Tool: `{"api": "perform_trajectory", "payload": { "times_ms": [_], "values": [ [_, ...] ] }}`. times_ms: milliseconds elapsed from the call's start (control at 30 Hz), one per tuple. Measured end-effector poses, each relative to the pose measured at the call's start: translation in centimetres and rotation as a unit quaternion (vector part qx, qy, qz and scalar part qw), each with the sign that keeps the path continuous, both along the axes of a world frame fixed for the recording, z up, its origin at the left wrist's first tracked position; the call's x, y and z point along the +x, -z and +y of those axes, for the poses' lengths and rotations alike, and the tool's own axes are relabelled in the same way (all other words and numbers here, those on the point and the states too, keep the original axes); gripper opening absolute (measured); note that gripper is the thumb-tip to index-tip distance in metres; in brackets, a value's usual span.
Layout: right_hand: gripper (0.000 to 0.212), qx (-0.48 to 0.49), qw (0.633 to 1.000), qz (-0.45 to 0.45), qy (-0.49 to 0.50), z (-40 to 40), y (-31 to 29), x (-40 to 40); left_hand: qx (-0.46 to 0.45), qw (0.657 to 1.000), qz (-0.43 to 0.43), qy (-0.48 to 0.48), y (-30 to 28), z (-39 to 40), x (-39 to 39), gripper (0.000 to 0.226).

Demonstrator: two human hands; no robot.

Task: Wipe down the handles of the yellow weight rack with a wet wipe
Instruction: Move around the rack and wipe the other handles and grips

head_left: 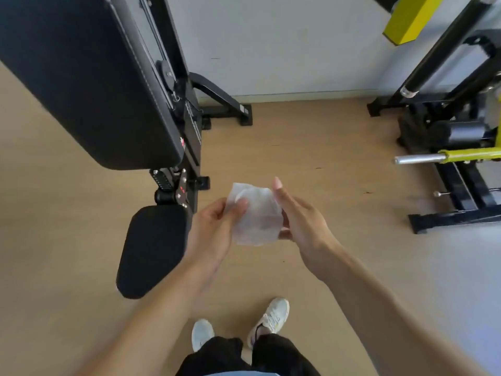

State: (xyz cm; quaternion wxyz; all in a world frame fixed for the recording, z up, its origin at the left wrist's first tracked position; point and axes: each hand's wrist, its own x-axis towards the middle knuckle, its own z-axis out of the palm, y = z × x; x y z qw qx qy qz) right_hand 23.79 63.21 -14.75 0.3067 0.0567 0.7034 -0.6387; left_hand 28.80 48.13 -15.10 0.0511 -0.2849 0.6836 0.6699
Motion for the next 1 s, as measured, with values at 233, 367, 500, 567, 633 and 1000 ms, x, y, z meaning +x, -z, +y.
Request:
{"api": "perform_trajectory", "payload": {
  "times_ms": [233,367,500,567,633,1000],
  "values": [
    [0.043,0.068,0.995,0.051,-0.058,-8.0,2.8,8.6,0.036,0.995,-0.043,-0.078,1.6,-7.2,9.9,0.034],
    [0.025,0.071,0.993,0.056,-0.073,-15.5,1.9,15.0,-0.011,0.995,-0.029,-0.096,1.7,-14.4,17.2,0.038],
    [0.038,0.054,0.995,0.058,-0.068,-23.6,1.0,22.2,-0.043,0.991,-0.025,-0.124,0.6,-21.9,24.7,0.034],
    [0.045,0.036,0.995,0.048,-0.075,-27.2,0.4,25.1,-0.051,0.987,-0.033,-0.148,-0.1,-25.0,27.6,0.04],
    [0.047,0.012,0.996,0.018,-0.089,-30.2,-0.2,27.3,-0.033,0.984,-0.037,-0.174,-0.9,-27.9,30.0,0.043],
    [0.03,-0.052,0.985,0.028,-0.16,-46.1,-3.1,27.2,-0.073,0.982,0.005,-0.175,-4.3,-44.4,31.1,0.028]
  ]
}}
